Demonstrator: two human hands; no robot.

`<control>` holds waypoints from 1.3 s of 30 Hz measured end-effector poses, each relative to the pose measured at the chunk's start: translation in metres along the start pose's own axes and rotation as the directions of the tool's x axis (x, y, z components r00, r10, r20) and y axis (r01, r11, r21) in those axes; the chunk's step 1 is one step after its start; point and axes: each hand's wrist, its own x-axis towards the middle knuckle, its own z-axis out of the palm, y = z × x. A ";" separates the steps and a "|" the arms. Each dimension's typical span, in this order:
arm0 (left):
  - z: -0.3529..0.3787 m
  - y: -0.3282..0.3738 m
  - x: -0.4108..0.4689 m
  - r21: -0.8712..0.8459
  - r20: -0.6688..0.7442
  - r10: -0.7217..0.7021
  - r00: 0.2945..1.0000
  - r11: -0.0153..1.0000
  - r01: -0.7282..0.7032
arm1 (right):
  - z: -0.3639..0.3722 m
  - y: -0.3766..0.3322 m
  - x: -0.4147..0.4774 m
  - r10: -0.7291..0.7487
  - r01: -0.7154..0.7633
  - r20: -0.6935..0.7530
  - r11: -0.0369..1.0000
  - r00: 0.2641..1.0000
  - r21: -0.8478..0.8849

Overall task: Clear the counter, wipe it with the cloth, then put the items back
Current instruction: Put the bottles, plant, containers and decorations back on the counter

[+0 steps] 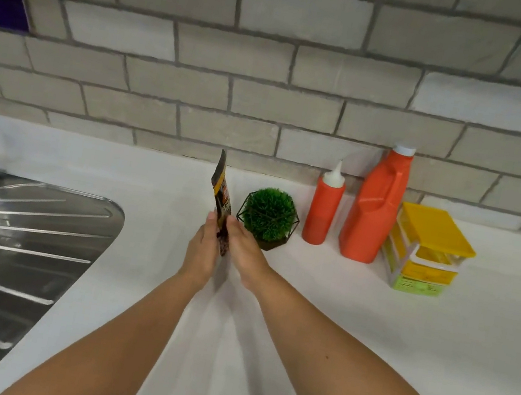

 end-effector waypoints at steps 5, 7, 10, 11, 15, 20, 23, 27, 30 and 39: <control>0.003 -0.003 0.023 -0.010 -0.006 0.008 1.000 1.000 -0.008 | -0.001 0.007 0.018 0.056 -0.056 0.011 0.998 0.998 0.032; 0.003 -0.003 0.030 -0.013 -0.005 0.008 1.000 1.000 -0.008 | 0.000 0.010 0.022 0.072 -0.073 0.015 0.996 0.997 0.046; 0.000 -0.005 0.040 -0.029 -0.010 0.014 1.000 0.999 -0.014 | 0.003 0.014 0.029 0.107 -0.108 0.016 0.991 0.994 0.083; -0.001 -0.006 0.043 -0.036 -0.016 0.006 1.000 0.999 -0.007 | 0.005 0.015 0.031 0.123 -0.124 0.013 0.988 0.992 0.090; -0.005 -0.004 0.053 -0.070 -0.040 -0.028 0.999 0.997 0.025 | 0.012 0.020 0.038 0.150 -0.153 0.039 0.981 0.988 0.116; -0.009 0.001 0.063 -0.092 -0.047 -0.070 0.996 0.994 0.065 | 0.020 0.023 0.049 0.197 -0.196 0.010 0.973 0.980 0.118; -0.008 0.004 0.068 -0.087 -0.038 -0.075 0.996 0.994 0.072 | 0.019 0.024 0.053 0.213 -0.212 0.010 0.969 0.977 0.128; -0.005 0.002 0.069 -0.091 -0.044 -0.069 0.997 0.994 0.064 | 0.016 0.025 0.059 0.243 -0.241 -0.001 0.965 0.970 0.105; -0.004 0.000 0.068 -0.109 -0.070 -0.063 0.996 0.992 0.055 | 0.018 0.025 0.060 0.251 -0.250 0.003 0.965 0.968 0.080; -0.011 0.008 0.065 -0.020 -0.196 0.040 0.980 0.999 -0.044 | 0.021 0.012 0.056 0.262 -0.262 -0.014 0.965 0.965 0.023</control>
